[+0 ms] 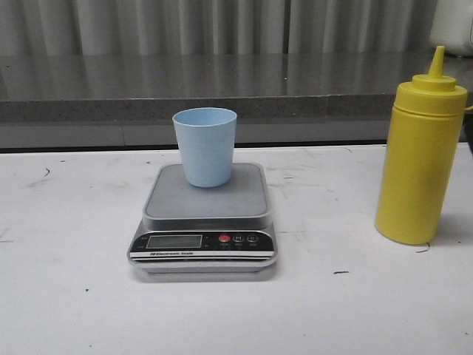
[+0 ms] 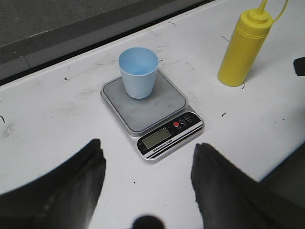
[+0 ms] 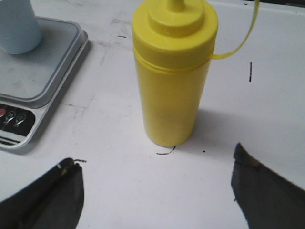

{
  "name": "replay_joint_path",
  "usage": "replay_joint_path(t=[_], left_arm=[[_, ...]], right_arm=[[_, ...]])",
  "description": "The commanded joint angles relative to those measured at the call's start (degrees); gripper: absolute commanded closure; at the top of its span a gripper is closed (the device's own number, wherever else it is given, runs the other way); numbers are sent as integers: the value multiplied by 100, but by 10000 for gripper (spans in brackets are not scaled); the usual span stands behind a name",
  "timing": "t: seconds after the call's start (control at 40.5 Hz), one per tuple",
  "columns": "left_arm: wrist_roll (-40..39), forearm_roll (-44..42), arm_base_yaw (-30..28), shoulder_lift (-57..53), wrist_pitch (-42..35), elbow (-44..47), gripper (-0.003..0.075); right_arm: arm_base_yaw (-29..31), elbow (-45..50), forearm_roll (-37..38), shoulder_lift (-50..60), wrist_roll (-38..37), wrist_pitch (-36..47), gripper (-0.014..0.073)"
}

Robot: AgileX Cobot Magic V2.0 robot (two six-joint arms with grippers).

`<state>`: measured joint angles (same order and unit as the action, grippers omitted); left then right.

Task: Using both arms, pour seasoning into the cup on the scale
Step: 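Move the right gripper to the yellow bottle and grasp it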

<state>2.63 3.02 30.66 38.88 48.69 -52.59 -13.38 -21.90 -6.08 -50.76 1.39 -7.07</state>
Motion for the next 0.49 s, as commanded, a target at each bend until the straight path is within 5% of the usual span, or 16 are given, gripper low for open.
replay_joint_path(t=[0.0,0.469], left_arm=[[-36,34,27,-9,-420,-137,321],[-36,34,27,-9,-420,-137,321]], right_arm=[[-6,307,-102,-179,29,1733,-52],[-6,837,-61,-2515,24,5013,-52]])
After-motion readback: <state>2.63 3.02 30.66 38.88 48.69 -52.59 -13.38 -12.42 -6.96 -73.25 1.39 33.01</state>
